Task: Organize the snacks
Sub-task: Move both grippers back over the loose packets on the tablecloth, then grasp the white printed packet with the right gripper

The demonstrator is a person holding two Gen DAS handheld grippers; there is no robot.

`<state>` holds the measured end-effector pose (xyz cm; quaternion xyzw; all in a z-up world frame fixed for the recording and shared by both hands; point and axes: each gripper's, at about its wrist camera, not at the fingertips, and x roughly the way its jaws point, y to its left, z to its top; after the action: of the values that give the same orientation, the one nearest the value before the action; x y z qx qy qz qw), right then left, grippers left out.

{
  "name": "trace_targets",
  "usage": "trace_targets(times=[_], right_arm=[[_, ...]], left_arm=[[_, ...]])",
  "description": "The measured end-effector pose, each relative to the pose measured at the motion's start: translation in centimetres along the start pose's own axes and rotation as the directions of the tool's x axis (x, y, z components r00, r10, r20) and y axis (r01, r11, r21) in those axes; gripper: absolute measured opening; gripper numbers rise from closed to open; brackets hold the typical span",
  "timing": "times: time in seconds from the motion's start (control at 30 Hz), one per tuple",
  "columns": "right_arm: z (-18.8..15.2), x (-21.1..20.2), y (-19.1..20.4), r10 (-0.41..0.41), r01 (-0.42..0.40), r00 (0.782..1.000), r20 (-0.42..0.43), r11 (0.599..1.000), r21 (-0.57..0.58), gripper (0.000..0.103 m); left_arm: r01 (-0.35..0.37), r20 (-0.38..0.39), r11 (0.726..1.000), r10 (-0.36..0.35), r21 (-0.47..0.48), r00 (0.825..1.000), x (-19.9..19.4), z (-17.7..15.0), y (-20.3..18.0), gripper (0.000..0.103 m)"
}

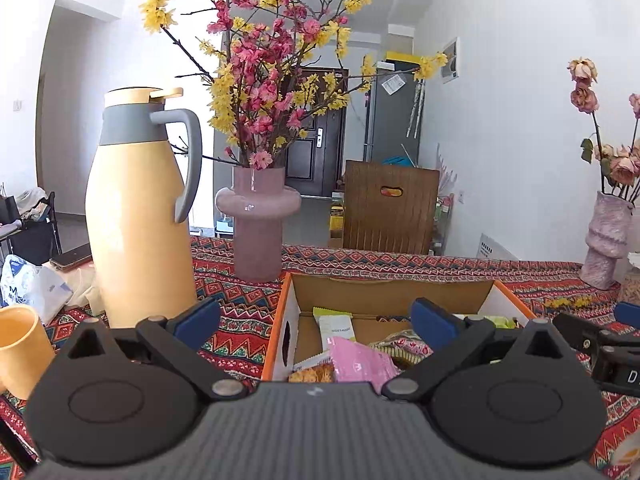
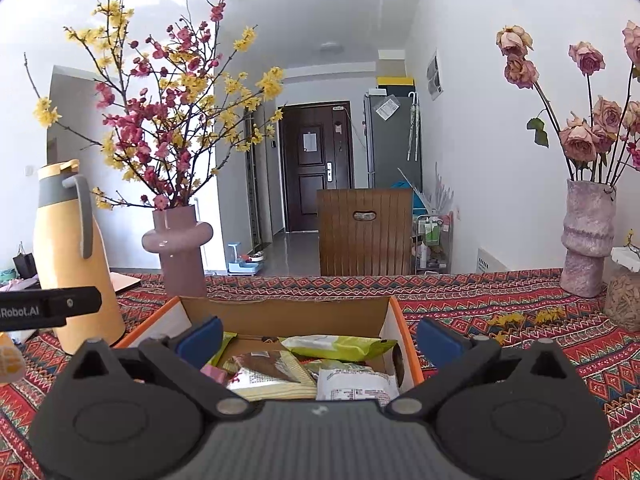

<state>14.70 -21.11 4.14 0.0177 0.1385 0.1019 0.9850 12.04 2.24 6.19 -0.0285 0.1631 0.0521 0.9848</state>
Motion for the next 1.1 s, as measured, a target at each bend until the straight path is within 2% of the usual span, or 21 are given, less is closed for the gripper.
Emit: trace_targets(times=[0.33, 0.5, 0.73, 1.1], right_arm=[[-3.9, -2.8, 0.1, 0.016, -0.019, 0.995, -0.096, 0.999, -0.031, 0.103], [-6.2, -2.7, -0.6, 0.016, -0.014, 0.987, -0.158, 1.000, 0.011, 0.103], [-8.4, -1.5, -1.4, -0.016, 0.025, 0.979, -0.201, 0.999, 0.040, 0.103], [-9.0, -1.8, -0.9, -0.047, 0.050, 0.990, -0.137, 0.999, 0.022, 0.103]], left_arm=[[0.025, -0.076, 0.999, -0.021, 0.046, 0.997, -2.4, -3.7, 2.1, 0.103], [0.025, -0.104, 0.998, -0.019, 0.054, 0.994, -2.7, -6.0, 3.3, 0.103], [-0.020, -0.120, 0.999, 0.026, 0.051, 0.992, -1.3, -9.4, 4.1, 0.103], [-0.014, -0.110, 0.999, 0.019, 0.046, 0.994, -1.2, -9.5, 4.1, 0.103]])
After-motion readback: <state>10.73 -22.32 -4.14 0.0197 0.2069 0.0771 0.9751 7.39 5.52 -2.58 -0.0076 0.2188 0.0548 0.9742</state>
